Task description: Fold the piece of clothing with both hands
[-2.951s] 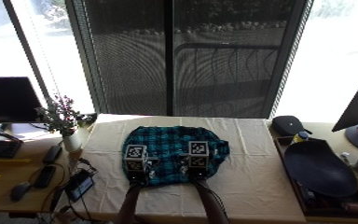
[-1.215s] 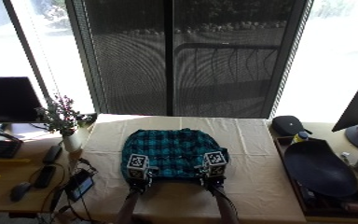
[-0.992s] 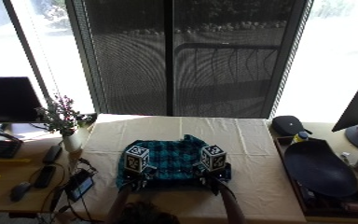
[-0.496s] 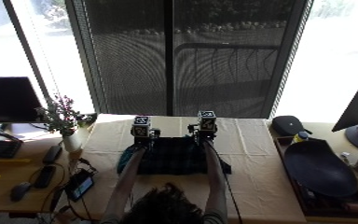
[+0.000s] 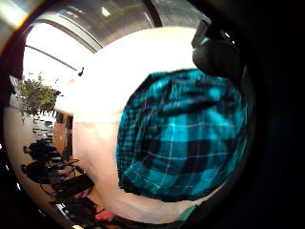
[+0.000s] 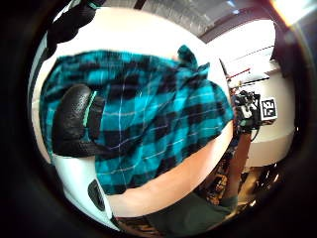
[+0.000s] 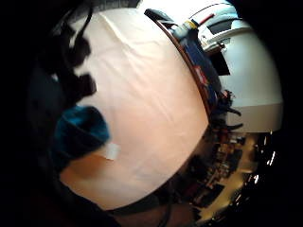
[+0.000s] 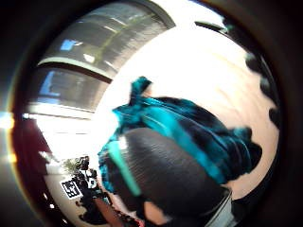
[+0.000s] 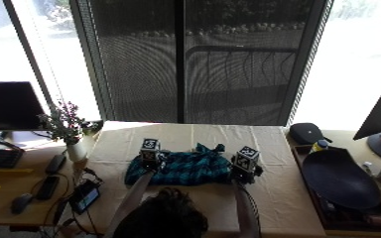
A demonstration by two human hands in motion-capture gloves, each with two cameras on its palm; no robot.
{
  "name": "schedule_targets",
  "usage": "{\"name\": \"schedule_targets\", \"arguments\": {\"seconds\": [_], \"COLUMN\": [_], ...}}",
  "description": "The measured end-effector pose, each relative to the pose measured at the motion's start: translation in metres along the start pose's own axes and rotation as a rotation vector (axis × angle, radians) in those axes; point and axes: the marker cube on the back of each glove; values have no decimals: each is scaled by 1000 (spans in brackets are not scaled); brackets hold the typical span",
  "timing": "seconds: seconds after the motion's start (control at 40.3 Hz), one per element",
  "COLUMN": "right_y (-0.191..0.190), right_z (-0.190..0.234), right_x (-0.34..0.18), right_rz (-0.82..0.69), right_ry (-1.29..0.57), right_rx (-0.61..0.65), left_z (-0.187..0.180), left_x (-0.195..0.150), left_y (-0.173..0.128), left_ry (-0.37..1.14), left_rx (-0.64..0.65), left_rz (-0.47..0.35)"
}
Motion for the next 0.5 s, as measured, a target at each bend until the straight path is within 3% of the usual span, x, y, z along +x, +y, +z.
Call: {"name": "schedule_targets", "arguments": {"seconds": [0.074, 0.124, 0.223, 0.273, 0.397, 0.446, 0.496], "right_y": [15, 14, 15, 17, 9, -2, -13], "right_z": [22, 34, 53, 58, 51, 43, 31], "right_x": [31, 37, 32, 24, 11, 0, -10], "right_rz": [170, 216, 193, 138, 102, 50, 6], "right_ry": [168, 169, 86, 34, -32, -136, -245], "right_rx": [-175, -204, -289, -308, -152, -19, 114], "left_z": [21, 29, 50, 60, 70, 68, 62], "left_x": [4, 1, -30, -36, -26, -24, -25], "left_y": [-11, -17, -5, 1, 25, 25, 16], "left_ry": [33, 0, -211, -216, -38, -32, -61], "left_rx": [26, 95, 54, 10, -182, -161, -62], "left_rz": [62, 78, -27, -45, -43, -41, -33]}}
